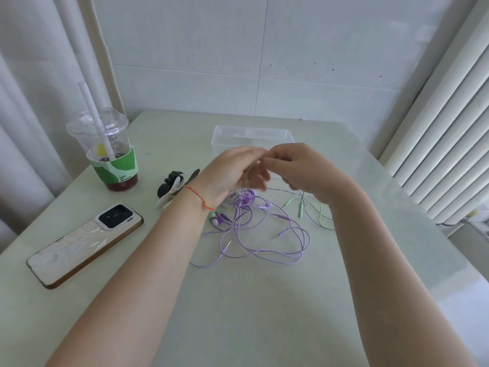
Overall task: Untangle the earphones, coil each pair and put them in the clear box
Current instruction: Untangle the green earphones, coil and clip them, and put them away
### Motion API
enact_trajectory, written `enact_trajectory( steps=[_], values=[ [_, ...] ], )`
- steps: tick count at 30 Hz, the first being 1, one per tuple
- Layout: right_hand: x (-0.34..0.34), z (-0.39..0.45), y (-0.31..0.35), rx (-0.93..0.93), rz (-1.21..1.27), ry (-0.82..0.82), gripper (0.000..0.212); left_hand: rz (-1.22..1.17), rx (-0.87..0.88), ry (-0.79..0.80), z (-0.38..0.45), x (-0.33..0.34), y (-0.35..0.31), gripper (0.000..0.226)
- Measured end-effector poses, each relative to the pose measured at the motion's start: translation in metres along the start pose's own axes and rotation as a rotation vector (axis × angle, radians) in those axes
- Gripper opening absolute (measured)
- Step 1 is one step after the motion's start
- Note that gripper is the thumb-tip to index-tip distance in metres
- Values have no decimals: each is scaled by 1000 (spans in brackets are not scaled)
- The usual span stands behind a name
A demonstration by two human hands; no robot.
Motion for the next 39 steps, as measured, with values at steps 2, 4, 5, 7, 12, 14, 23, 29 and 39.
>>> enact_trajectory(
  steps=[2, 4, 5, 7, 12, 14, 23, 29, 39],
  values=[
    [-4, 2, -1, 2, 20, -53, 19, 61, -71, 40, -2, 4, 5, 33],
    [-15, 7, -7, 34, 81, -190, 22, 86, -121, 82, -3, 0, 12, 36],
    [-22, 9, -12, 54, 120, -270, 24, 70, -143, 100, -3, -3, 15, 36],
    [-34, 13, -24, 99, 176, -388, 27, 30, -174, 119, -3, -9, 20, 34],
    [-41, 16, -52, 212, 104, -507, 22, 8, -243, 163, -5, -9, 25, 29],
    [-38, 19, -55, 241, -27, -455, 22, -17, -241, 158, -5, -8, 25, 30],
    [1, 9, -1, -66, -98, -142, 25, -122, -199, 127, -4, -6, 22, 30],
    [-1, 14, -7, -70, -62, -156, 16, -188, -178, 143, -6, -2, 18, 27],
    [-16, 18, -18, -40, 155, -329, 16, -265, -129, 307, -15, 19, 7, 21]
  ],
)
Point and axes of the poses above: each hand's wrist, its own z-axis towards the middle knuckle, its own x-axis out of the palm, y = z × x, the point moved 7 cm from there along z, towards the middle knuckle, and after that the axes turned 6 degrees about x, right-handed, at the moved point
